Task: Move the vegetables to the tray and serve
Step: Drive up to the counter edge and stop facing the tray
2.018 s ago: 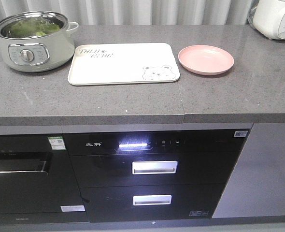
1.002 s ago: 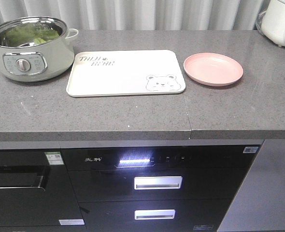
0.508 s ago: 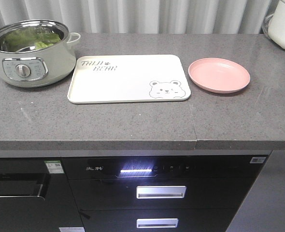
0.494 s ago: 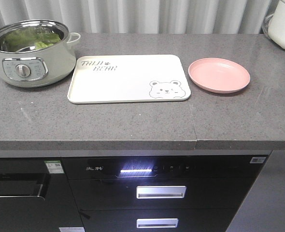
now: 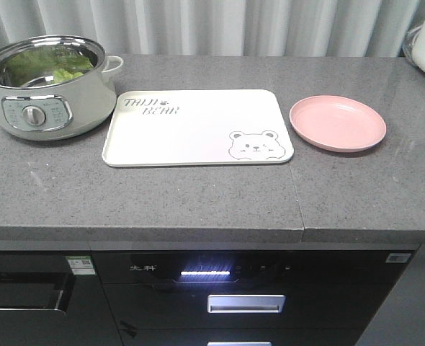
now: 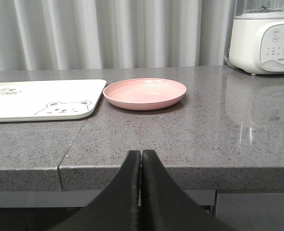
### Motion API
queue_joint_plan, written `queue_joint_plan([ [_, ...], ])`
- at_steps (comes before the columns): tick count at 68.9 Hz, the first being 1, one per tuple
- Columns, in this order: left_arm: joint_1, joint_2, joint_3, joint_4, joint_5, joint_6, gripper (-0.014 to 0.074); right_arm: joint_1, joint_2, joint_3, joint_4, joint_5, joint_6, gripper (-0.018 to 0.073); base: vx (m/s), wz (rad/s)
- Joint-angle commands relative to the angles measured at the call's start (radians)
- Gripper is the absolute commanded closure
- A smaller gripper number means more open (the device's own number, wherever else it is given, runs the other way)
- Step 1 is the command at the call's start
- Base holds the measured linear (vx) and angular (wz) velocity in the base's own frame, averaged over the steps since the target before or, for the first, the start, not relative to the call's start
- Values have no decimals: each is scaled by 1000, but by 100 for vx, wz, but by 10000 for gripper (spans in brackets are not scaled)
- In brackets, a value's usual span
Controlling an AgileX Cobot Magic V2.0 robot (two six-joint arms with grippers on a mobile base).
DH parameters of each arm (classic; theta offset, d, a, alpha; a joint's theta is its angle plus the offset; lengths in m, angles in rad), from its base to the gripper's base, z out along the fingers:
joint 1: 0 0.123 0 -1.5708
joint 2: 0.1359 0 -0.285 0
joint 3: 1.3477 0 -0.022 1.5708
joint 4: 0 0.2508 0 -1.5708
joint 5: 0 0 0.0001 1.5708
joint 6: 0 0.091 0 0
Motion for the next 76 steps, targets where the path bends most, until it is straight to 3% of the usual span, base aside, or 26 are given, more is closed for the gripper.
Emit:
queue_joint_plan([
  [1,2,-16,10,-2,-66,0,603,-5,-3,7,-4,-76,-5,563,7,2],
  [76,2,-16,10,-2,-66,0,603,-5,-3,7,-4,-76,-5,563,6,1],
])
